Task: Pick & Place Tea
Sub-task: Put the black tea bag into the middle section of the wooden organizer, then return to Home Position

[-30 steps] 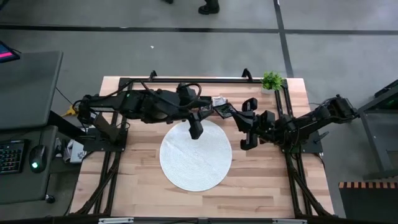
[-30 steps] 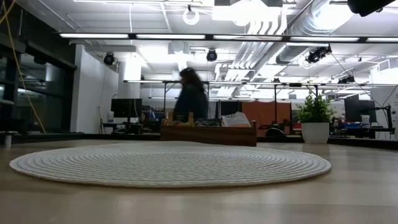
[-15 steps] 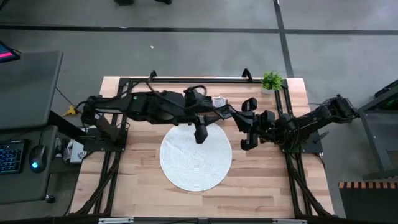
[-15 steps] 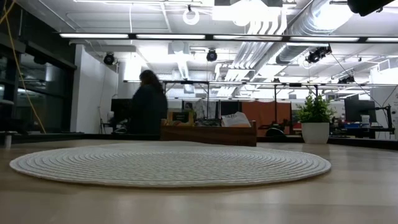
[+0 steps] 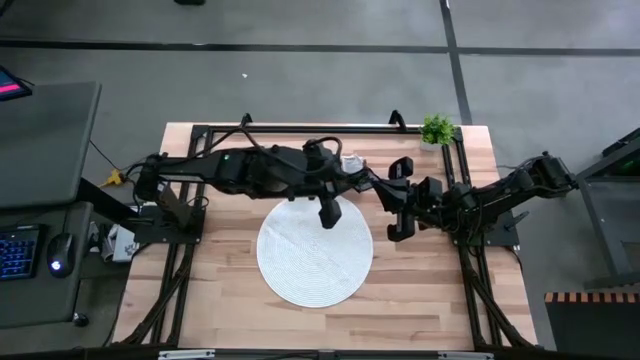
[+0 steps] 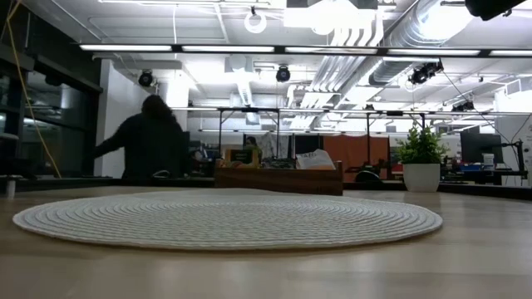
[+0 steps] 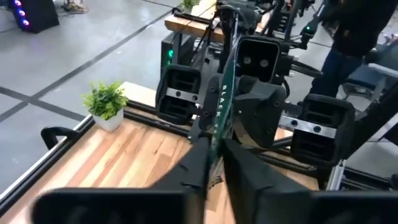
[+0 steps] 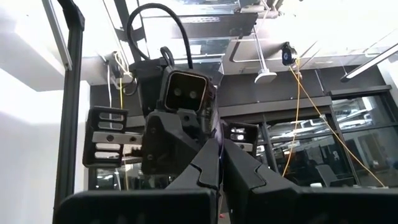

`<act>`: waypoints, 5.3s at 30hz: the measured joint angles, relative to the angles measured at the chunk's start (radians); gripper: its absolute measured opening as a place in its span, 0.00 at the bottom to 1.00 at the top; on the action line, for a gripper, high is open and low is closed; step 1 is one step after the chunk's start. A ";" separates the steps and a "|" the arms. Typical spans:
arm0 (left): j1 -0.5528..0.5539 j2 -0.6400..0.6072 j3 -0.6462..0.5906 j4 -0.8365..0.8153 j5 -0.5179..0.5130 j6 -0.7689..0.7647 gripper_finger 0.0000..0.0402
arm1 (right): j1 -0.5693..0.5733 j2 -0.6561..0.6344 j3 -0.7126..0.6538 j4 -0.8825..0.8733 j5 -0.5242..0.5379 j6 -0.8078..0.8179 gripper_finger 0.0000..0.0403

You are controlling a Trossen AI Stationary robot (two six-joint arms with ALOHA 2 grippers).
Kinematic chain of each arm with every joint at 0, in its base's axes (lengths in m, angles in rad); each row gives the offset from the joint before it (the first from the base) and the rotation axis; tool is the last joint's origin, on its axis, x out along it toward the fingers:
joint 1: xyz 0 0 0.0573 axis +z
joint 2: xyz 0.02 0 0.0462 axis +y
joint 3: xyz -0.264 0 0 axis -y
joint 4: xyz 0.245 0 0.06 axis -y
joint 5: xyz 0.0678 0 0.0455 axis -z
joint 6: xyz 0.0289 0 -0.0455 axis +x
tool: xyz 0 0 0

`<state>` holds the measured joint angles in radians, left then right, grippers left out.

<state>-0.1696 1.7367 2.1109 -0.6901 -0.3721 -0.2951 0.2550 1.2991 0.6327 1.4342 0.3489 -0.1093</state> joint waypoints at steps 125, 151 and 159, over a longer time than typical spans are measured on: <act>0.615 0.389 -0.354 -0.139 0.575 0.533 0.00 | 0.538 -0.239 0.000 -0.784 1.194 0.285 0.00; 0.615 0.380 -0.293 -0.176 0.547 0.557 0.54 | 0.538 -0.239 0.000 -0.784 1.194 0.285 0.00; 0.615 0.317 -0.102 -0.278 0.517 0.581 0.46 | 0.538 -0.243 0.000 -0.784 1.193 0.275 0.00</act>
<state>0.4454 2.0533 2.0090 -0.9684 0.1447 0.2864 0.7929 1.0558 0.6331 0.6502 1.5421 0.1659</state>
